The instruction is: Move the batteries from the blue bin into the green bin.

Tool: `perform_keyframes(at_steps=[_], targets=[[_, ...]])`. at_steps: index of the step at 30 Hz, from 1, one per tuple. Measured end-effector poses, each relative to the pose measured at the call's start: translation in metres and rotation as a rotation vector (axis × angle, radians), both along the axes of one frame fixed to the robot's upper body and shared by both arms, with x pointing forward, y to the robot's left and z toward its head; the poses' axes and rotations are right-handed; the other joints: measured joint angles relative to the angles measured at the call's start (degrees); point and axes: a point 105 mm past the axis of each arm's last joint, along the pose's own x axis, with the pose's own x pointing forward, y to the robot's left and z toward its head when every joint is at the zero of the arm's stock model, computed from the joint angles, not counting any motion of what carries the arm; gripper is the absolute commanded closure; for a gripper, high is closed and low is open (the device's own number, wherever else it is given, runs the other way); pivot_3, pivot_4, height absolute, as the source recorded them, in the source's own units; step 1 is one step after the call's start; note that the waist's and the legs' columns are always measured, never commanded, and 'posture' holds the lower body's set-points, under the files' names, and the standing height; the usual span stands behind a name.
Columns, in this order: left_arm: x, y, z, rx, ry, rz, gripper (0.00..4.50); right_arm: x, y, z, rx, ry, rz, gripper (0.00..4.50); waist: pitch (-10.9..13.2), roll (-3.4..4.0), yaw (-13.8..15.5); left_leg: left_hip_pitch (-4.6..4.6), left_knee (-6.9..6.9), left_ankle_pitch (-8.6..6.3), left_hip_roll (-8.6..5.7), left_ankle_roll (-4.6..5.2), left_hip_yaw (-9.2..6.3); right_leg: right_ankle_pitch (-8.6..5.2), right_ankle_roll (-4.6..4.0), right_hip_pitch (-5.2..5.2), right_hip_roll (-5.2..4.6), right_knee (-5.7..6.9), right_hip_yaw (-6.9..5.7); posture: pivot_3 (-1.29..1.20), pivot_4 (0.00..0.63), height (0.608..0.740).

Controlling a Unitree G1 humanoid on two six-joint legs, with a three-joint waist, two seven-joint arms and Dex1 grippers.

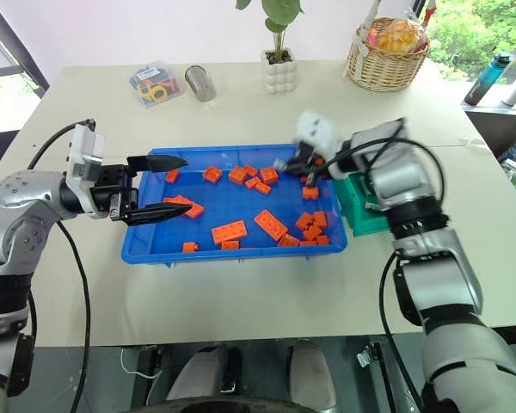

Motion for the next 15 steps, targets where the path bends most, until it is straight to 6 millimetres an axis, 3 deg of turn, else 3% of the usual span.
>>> perform_keyframes(at_steps=[2,4,7,11,15], targets=[[0.001,0.005,-0.004,-0.004,0.015,0.026,0.0,-0.007,-0.033,0.023,0.085,-0.047,-0.171,4.47,0.0,0.0,0.5,0.0,-0.04,0.0,-0.02,0.01,0.0,0.0,0.0,0.04,-0.01,-0.01,0.01,0.0,0.15,0.737],[0.003,0.011,-0.006,-0.004,0.026,0.052,0.0,-0.015,-0.065,0.029,0.125,-0.054,-0.319,4.47,0.0,-0.01,1.12,0.0,-0.05,-0.01,-0.04,0.01,0.02,0.0,0.0,0.07,-0.03,-0.04,0.02,0.0,0.15,0.737],[0.005,0.017,-0.005,-0.003,0.025,0.078,0.0,-0.028,-0.098,0.014,0.133,-0.015,-0.474,4.47,0.0,-0.01,1.33,0.0,-0.03,-0.01,-0.06,0.02,0.1,0.0,0.0,0.09,-0.07,-0.06,0.04,0.0,0.15,0.737],[0.01,0.022,-0.003,-0.001,0.016,0.096,0.0,-0.039,-0.107,-0.015,0.125,0.069,-0.537,4.47,0.0,0.0,1.14,0.0,-0.04,-0.01,-0.04,0.02,0.23,0.0,0.0,-0.01,-0.06,-0.03,0.06,0.0,0.15,0.737],[0.015,0.021,0.006,-0.004,-0.017,0.096,0.0,-0.041,-0.115,-0.024,0.087,0.053,-0.588,2.53,0.0,0.0,1.12,0.0,-0.04,-0.01,-0.04,0.02,0.26,0.0,0.0,-0.01,-0.06,-0.03,0.06,0.0,0.15,0.737]])
